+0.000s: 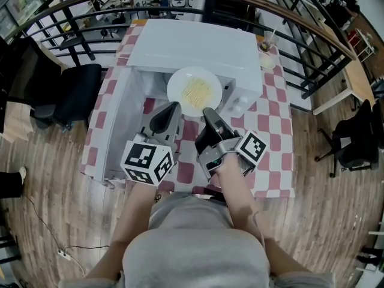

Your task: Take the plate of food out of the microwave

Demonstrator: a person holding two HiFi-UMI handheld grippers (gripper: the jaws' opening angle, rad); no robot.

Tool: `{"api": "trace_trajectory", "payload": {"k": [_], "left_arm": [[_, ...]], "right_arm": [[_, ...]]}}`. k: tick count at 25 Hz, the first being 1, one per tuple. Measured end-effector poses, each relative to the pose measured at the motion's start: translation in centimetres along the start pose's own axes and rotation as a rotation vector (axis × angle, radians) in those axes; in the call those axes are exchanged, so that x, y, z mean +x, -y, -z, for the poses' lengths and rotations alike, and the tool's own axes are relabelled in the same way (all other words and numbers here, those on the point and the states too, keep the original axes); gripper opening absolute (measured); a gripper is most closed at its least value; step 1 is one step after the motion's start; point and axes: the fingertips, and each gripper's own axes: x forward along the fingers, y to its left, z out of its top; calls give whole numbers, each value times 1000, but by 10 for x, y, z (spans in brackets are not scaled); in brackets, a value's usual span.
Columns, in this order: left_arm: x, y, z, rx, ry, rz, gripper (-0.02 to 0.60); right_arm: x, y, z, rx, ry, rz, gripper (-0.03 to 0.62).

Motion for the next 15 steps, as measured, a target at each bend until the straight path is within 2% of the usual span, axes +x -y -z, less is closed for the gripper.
{"api": "trace_trajectory", "payload": {"k": [15], "left_arm": [[9,0,-4,26,6,9,0]], "right_arm": [[16,-16,-23,-39,49,-21,31]]}}
